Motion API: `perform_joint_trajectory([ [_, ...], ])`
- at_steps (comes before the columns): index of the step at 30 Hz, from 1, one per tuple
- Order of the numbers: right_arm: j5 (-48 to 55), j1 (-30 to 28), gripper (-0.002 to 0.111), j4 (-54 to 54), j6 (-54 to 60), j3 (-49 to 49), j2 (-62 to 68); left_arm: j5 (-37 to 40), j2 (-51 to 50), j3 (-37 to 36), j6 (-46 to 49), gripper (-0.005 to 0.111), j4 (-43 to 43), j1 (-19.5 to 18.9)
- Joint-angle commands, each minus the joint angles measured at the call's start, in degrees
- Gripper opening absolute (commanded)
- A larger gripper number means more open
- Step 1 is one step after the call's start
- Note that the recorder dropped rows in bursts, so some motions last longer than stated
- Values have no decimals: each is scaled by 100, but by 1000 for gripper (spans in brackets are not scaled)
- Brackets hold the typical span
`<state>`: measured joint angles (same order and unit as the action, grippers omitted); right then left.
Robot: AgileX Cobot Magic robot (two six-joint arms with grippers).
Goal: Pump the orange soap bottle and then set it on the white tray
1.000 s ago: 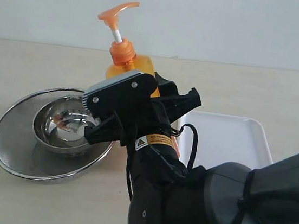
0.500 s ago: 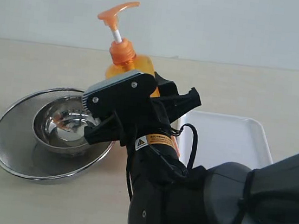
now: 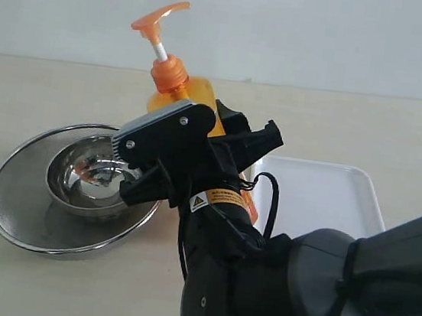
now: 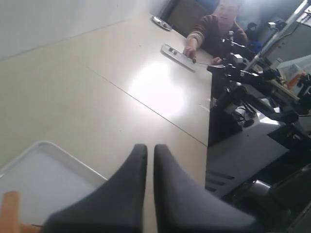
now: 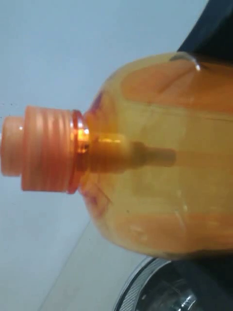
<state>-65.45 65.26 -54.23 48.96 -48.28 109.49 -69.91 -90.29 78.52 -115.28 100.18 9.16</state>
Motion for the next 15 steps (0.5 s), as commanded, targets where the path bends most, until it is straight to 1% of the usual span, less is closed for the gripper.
perform_joint_trajectory([
  [1, -451, -11, 0, 204, 109, -18, -78, -6, -285, 111, 80, 5, -23, 223],
  [15, -451, -11, 0, 126, 109, -18, -78, -6, -785, 111, 276, 5, -23, 223],
])
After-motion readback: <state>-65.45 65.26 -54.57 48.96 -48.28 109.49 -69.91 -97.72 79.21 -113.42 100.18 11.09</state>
